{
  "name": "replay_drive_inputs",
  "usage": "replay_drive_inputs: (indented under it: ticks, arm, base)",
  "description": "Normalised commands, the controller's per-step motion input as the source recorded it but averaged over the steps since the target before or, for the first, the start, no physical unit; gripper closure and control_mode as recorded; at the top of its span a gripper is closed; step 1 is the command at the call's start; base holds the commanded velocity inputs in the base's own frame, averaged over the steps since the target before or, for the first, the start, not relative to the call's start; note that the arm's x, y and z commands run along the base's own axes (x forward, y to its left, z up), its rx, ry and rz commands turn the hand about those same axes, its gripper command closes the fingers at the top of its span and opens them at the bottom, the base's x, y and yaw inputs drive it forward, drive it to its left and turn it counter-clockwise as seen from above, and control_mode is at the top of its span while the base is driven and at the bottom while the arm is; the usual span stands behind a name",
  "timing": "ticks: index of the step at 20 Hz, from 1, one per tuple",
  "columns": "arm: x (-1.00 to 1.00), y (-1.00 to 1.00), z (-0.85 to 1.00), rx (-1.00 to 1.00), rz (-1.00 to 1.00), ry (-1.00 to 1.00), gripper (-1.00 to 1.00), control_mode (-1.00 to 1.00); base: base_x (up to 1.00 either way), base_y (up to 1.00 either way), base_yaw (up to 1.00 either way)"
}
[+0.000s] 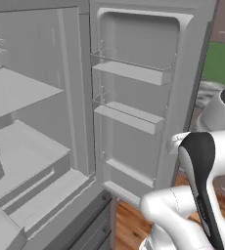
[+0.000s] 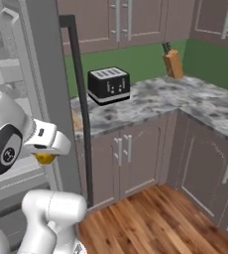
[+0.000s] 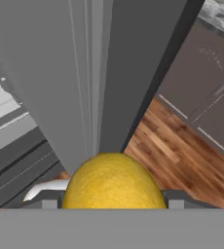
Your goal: Retrieve a lemon from the fridge and place it on the cutting board with the fish.
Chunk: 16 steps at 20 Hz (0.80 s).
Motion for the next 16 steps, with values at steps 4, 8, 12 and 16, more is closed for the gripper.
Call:
replay_drive_inputs:
  ticks: [4, 8, 12, 16]
  arm:
    - [0.00, 0.00, 0.00, 0.00, 0.00, 0.00, 1.00, 1.00]
    - [0.00, 0.00, 0.00, 0.00, 0.00, 0.00, 1.00, 1.00]
    - [0.00, 0.00, 0.00, 0.00, 0.00, 0.00, 1.00, 1.00]
    - [0.00, 0.00, 0.00, 0.00, 0.00, 0.00, 1.00, 1.00]
  base:
    - [-0.34, -0.89, -0.62]
    - [-0.73, -0.86, -0.47]
    - [-1.00, -0.13, -0.32]
    - [-1.00, -0.68, -0.26]
